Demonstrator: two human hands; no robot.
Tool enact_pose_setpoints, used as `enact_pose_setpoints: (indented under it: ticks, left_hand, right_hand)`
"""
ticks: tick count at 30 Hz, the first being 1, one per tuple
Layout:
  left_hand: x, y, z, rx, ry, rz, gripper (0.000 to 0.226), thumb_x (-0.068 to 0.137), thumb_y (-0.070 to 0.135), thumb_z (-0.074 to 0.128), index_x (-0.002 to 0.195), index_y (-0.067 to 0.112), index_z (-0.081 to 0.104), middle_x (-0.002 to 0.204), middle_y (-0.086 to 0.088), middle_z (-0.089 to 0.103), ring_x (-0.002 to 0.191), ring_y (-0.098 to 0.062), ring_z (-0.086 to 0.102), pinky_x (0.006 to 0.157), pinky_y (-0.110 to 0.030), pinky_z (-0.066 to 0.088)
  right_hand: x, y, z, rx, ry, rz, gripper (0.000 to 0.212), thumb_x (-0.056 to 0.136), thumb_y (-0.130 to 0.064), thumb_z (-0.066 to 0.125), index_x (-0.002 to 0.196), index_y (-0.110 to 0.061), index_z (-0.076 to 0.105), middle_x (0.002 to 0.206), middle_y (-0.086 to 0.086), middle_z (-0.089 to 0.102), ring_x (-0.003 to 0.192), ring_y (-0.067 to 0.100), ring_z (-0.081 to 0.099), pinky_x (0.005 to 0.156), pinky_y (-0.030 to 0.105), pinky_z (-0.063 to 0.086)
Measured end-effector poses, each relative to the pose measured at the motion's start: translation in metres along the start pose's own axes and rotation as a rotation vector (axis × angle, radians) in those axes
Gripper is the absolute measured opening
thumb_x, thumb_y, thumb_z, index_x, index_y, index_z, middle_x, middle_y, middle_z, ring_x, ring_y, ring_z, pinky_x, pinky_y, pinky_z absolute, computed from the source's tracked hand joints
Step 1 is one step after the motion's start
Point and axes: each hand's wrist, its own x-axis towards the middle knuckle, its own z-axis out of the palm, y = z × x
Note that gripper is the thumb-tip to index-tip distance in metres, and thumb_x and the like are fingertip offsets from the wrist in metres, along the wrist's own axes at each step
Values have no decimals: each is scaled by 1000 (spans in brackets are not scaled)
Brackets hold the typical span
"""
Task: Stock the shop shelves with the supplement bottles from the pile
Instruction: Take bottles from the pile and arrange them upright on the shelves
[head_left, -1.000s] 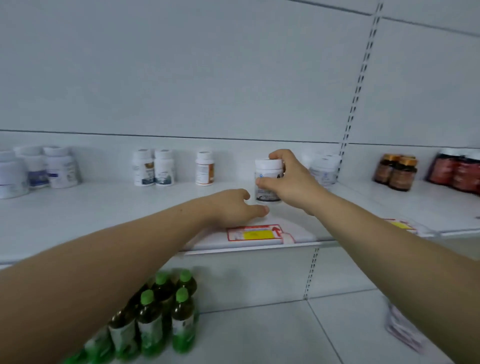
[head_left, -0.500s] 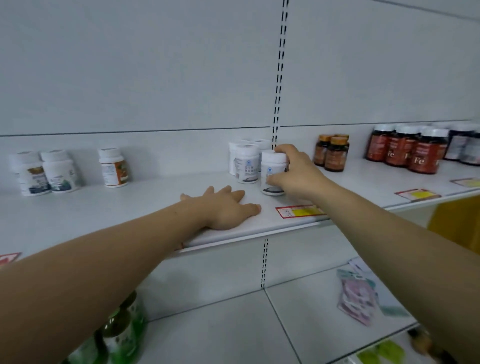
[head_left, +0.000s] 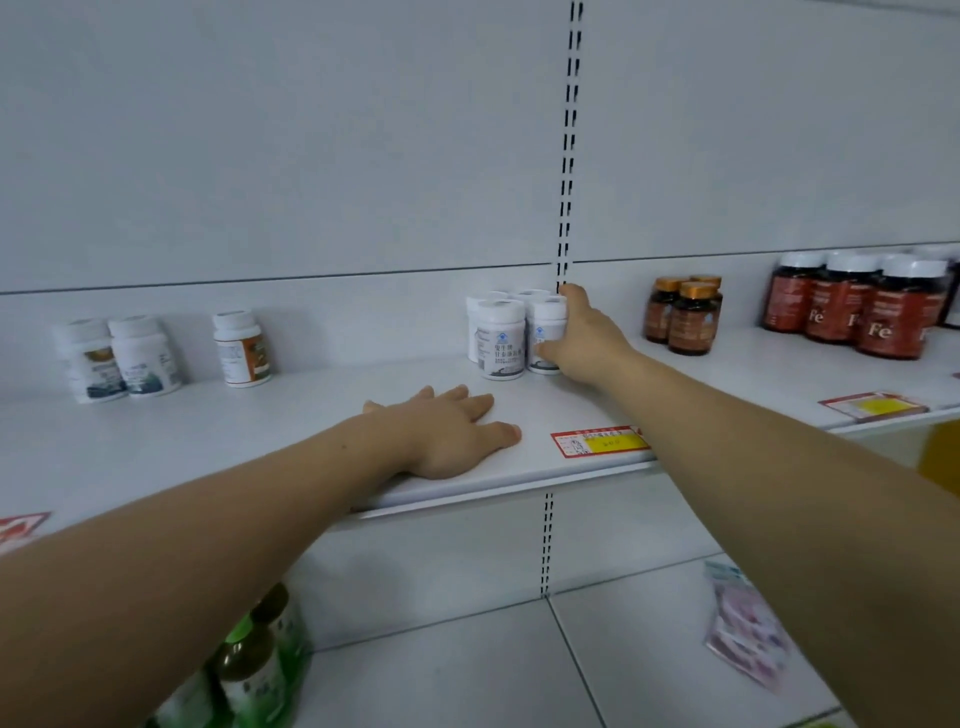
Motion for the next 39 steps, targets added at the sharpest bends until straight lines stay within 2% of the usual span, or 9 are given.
enact_pose_setpoints:
  ticks: [3, 5, 8, 10, 15, 22, 27, 34, 39]
  left_hand:
    - [3, -1, -1, -14, -29, 14, 79, 79, 81, 21, 148, 43, 9, 158, 15, 1, 147, -21, 1, 113, -59, 4]
    - [4, -3, -6, -40, -63, 48, 86, 77, 82, 25, 149, 37, 12, 159, 8, 4, 147, -21, 4, 117, -49, 6]
    - [-1, -10, -23, -163, -43, 73, 76, 87, 66, 41, 149, 25, 25, 157, 4, 20, 143, -17, 21, 116, -32, 14]
    - [-9, -22, -36, -209, 19, 70, 71, 88, 60, 48, 147, 25, 31, 154, 3, 27, 140, -17, 28, 112, -30, 19]
    - [-54, -86, -47, -181, 154, -9, 68, 87, 58, 51, 146, 29, 30, 153, 2, 30, 137, -20, 33, 109, -33, 26]
    - [-207, -231, -35, -190, 315, -301, 68, 84, 58, 55, 143, 33, 33, 152, 7, 31, 134, -16, 36, 108, -32, 29]
    - [-364, -339, -6, -210, 419, -570, 62, 84, 55, 57, 139, 32, 39, 146, 5, 40, 129, -17, 41, 104, -33, 33]
    - [-566, -469, 57, -330, 434, -943, 60, 85, 53, 56, 138, 29, 41, 145, 2, 41, 128, -18, 43, 104, -32, 35]
    - [-661, -546, 100, -438, 414, -1110, 62, 83, 53, 60, 137, 29, 42, 141, 1, 47, 123, -18, 49, 101, -29, 38]
  right_hand:
    - [2, -3, -3, -31, -49, 33, 85, 82, -25, 69, 148, -20, 15, 126, 16, 53, 105, 32, 56, 75, 31, 40]
    - [-2, -10, -10, -47, -40, 62, 92, 80, -33, 71, 150, -21, 13, 136, 15, 42, 116, 33, 50, 87, 35, 45]
    - [-12, -27, -21, -132, 73, -1, 84, 83, -42, 65, 150, -22, 17, 146, 12, 29, 131, 32, 36, 102, 40, 38]
    - [-20, -48, -25, -175, 81, -89, 74, 86, -45, 59, 148, -22, 25, 149, 9, 29, 135, 29, 31, 106, 40, 34]
    - [-43, -133, -4, -202, -86, -239, 67, 89, -55, 52, 145, -25, 33, 151, 2, 32, 137, 24, 30, 107, 38, 31]
    - [-98, -315, 95, -160, -307, -528, 69, 88, -59, 49, 146, -26, 32, 151, 2, 34, 135, 25, 36, 103, 36, 34]
    - [-196, -478, 175, -74, -446, -805, 69, 88, -58, 51, 146, -25, 33, 151, 4, 36, 133, 25, 39, 102, 35, 35]
    - [-373, -673, 275, 88, -660, -1142, 65, 91, -54, 50, 146, -25, 33, 151, 4, 35, 132, 25, 40, 102, 37, 36]
    - [-464, -755, 362, 12, -846, -1213, 65, 91, -55, 49, 146, -22, 35, 151, 5, 36, 132, 27, 39, 104, 39, 35]
